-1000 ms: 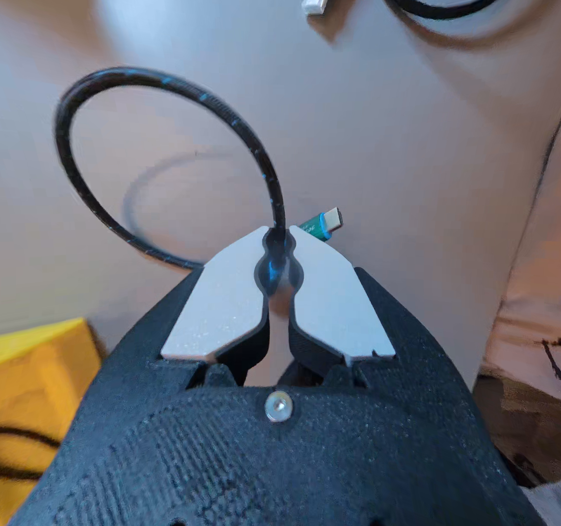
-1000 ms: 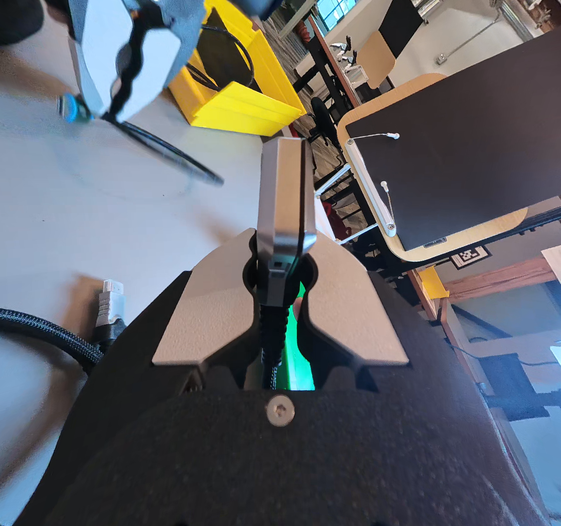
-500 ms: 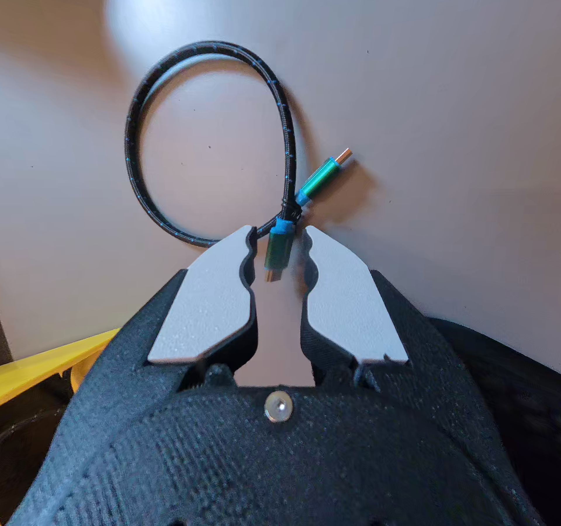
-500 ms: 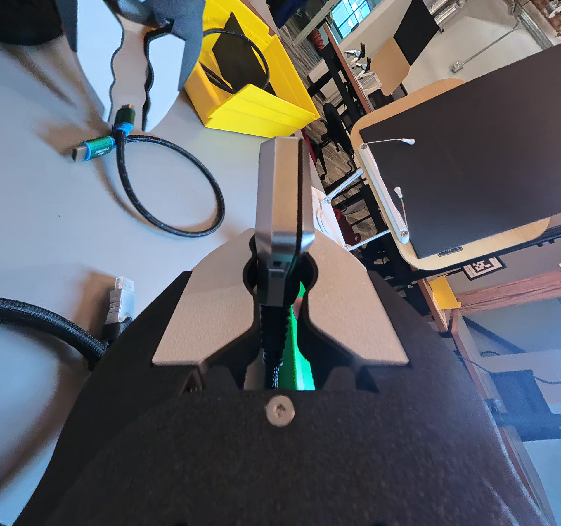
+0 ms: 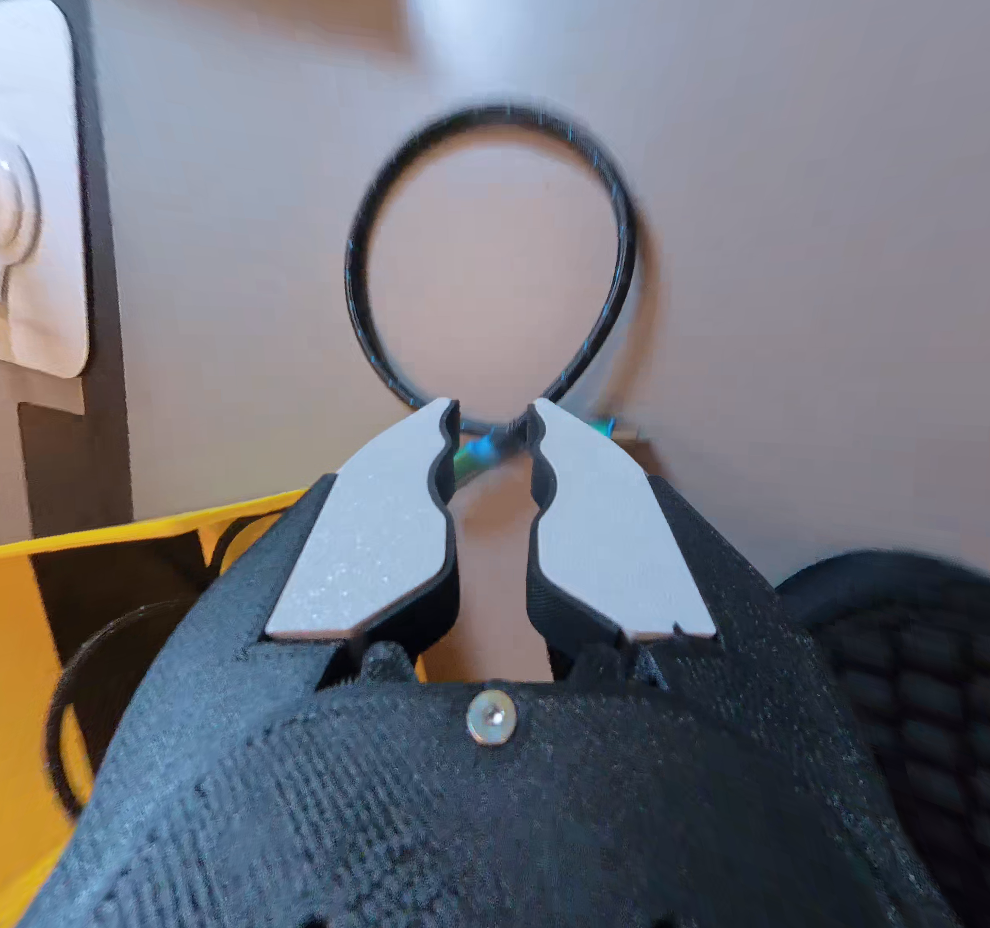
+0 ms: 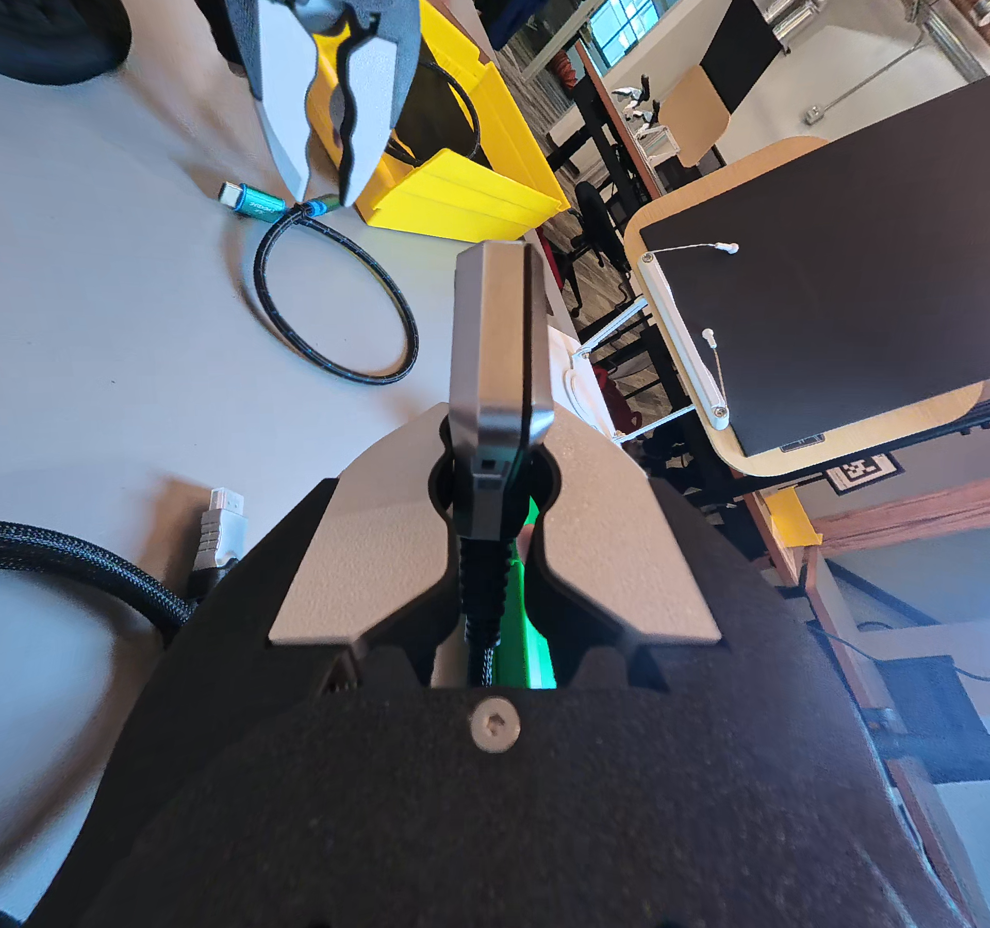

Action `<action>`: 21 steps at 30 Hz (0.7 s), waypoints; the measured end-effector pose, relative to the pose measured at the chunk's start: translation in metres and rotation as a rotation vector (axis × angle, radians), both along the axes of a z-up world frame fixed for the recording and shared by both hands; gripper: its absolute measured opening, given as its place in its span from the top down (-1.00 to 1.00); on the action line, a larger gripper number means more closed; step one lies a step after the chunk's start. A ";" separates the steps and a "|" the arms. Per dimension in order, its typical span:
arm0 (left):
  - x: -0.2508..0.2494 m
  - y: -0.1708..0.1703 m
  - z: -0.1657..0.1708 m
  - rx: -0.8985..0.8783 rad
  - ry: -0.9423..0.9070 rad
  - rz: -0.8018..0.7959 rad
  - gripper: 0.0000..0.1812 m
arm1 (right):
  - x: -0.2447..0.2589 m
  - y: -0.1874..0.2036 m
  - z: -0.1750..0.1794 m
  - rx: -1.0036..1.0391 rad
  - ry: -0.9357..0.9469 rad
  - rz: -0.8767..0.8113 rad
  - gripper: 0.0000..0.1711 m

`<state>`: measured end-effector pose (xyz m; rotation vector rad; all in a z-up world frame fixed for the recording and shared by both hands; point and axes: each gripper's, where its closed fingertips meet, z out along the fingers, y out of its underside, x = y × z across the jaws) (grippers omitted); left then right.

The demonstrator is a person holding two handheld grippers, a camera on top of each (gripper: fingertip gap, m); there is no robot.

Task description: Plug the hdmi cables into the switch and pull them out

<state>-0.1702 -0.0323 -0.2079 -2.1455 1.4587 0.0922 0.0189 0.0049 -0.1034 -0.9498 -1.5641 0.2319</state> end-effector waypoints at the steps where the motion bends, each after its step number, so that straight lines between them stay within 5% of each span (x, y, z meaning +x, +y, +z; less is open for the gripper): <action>1: 0.012 -0.001 0.004 0.000 -0.071 0.009 0.73 | 0.000 0.000 -0.001 -0.001 -0.003 0.000 0.72; 4: 0.050 -0.008 -0.005 -0.067 -0.160 -0.004 0.65 | -0.002 -0.001 -0.003 0.005 -0.016 0.000 0.72; 7: 0.072 -0.003 -0.032 -0.092 -0.041 -0.050 0.61 | -0.003 -0.004 -0.002 0.022 -0.019 -0.001 0.72; 10: 0.096 -0.006 -0.038 -0.149 -0.034 -0.130 0.88 | -0.002 -0.004 0.000 0.027 -0.014 -0.002 0.72; 15: 0.124 -0.073 -0.023 -0.213 -0.050 -0.532 0.90 | 0.004 0.002 -0.001 0.009 -0.007 -0.012 0.72; 21: 0.062 -0.091 0.000 -0.162 -0.044 -0.354 0.78 | 0.006 0.003 0.001 -0.001 0.005 -0.010 0.72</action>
